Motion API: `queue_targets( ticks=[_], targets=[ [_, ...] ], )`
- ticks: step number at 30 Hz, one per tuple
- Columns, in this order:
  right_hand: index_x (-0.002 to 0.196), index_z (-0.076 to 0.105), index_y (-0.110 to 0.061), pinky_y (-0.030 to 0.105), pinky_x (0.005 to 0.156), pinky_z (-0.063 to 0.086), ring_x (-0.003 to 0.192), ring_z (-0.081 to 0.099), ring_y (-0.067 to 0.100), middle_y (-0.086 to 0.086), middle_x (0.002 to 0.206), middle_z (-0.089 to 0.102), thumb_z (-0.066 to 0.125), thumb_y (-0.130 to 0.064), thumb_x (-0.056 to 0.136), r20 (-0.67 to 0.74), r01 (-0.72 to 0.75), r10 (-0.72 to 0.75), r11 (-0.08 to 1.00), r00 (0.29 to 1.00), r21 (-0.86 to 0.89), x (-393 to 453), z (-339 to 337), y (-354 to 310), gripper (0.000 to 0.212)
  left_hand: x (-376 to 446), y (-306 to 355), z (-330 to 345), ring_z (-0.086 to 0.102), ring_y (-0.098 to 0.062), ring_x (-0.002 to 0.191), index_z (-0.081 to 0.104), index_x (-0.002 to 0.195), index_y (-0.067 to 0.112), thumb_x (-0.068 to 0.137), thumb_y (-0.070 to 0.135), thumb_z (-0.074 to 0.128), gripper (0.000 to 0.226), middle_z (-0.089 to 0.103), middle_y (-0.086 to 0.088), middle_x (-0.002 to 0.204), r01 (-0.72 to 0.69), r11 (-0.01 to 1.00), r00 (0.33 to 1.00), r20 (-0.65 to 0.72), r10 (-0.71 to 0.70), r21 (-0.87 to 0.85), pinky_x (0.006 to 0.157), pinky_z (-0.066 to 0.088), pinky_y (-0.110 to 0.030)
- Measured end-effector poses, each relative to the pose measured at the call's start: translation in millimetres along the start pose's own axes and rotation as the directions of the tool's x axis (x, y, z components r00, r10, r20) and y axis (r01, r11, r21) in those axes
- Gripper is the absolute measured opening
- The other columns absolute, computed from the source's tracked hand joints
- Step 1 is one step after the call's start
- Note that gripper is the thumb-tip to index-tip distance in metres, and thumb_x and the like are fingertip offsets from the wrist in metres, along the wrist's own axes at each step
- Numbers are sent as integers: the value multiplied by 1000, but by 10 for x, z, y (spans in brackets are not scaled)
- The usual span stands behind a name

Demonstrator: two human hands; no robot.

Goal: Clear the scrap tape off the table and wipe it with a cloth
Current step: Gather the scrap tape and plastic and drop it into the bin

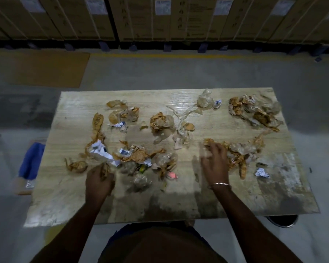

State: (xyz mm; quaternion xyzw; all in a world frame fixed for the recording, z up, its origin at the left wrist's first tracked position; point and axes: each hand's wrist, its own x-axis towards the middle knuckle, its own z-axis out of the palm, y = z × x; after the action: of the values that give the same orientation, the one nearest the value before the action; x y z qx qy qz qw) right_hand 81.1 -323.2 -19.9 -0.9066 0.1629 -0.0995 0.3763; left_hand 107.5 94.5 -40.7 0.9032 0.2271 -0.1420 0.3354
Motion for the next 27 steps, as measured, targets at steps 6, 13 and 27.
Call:
queue_targets(
  ticks=[6,13,27],
  targets=[
    [153,49,-9,61,115,36,144,36,51,34,156,35,49,-61,85,-197,-293,257,939,946,-183,77,-602,1029,85,-411,652,430,47,-27,145,44,157,22,97,35,74,68,48,-6,159,-301,953,918,263,297,-28,117,44,-51],
    [157,42,-33,64,120,23,153,32,33,12,166,33,54,-62,89,91,-275,298,939,950,-205,207,-417,845,75,-670,1140,592,30,-34,155,36,160,5,98,19,72,73,31,-20,167,-375,922,912,213,350,92,119,28,-36],
    [145,58,-16,51,111,44,137,49,34,18,150,53,55,-44,92,-42,38,-45,987,998,-157,1459,-1333,1288,60,-985,1335,948,34,-41,154,46,155,2,85,68,38,96,35,-23,166,-433,874,901,79,426,222,119,34,-59]
  ],
)
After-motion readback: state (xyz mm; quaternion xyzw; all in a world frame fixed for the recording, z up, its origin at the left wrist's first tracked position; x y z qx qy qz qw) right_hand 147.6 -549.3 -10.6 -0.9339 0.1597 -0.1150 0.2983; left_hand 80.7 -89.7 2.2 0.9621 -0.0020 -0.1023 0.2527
